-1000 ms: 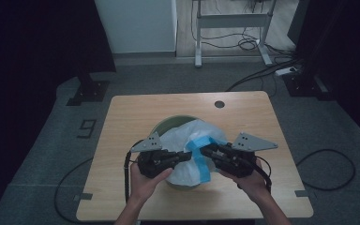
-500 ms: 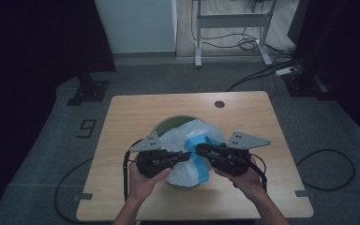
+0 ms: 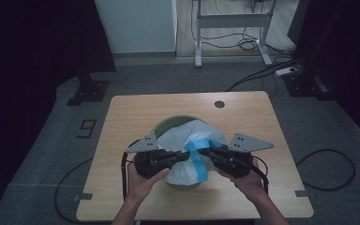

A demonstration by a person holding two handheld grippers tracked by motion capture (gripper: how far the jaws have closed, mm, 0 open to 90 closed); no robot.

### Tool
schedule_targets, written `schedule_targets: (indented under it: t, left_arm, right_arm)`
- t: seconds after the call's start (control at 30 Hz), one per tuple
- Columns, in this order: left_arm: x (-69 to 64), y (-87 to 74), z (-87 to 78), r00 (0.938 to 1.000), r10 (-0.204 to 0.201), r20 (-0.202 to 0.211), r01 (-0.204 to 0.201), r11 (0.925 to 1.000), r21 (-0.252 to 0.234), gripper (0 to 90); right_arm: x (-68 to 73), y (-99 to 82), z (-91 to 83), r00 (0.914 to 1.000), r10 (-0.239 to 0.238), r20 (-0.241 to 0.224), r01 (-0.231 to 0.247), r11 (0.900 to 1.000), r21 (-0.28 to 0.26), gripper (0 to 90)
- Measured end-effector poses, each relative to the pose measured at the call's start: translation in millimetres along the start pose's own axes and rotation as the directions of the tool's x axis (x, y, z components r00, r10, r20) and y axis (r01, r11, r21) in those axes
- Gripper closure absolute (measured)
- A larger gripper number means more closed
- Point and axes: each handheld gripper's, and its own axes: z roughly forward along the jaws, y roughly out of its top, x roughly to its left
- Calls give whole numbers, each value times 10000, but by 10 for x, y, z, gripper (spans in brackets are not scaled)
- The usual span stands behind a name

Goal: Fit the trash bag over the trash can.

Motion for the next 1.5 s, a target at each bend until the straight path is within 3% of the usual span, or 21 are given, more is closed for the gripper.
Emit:
schedule_targets:
  t: [0.23,0.43,0.73,0.8,1.03,1.2,1.33,1.5]
  left_arm:
    - [18,5,-43,10000,7,68,-7,9999,-106,900]
    - [21,-10,-1,9998,27,190,-28,10000,53,900]
    - [42,-27,-12,9977,126,659,-131,9999,77,900]
    - [52,-32,-19,9969,134,781,-135,9999,13,900]
    - [52,-41,-25,9952,211,951,-205,9998,-72,900]
    - [54,-29,-17,9951,226,958,-224,9997,-27,900]
    - [66,-35,-17,9948,216,996,-215,9998,-19,897]
    - [79,-51,-36,9936,198,1110,-185,9997,-128,893]
  right_arm:
    - [-29,-13,-26,9995,263,175,-261,9996,-99,895]
    - [-1,21,-2,9993,354,-143,-356,9993,-137,745]
    - [-106,31,32,9908,963,-953,-977,9952,-107,689]
    - [-131,24,29,9865,1119,-1200,-1141,9934,-117,690]
    - [-129,-4,42,9865,1059,-1249,-1073,9942,-49,727]
    - [-112,-5,60,9822,980,-1600,-997,9950,-30,730]
    - [-104,-4,65,9811,826,-1749,-834,9965,28,877]
    - [-90,5,50,9827,632,-1739,-649,9979,-40,895]
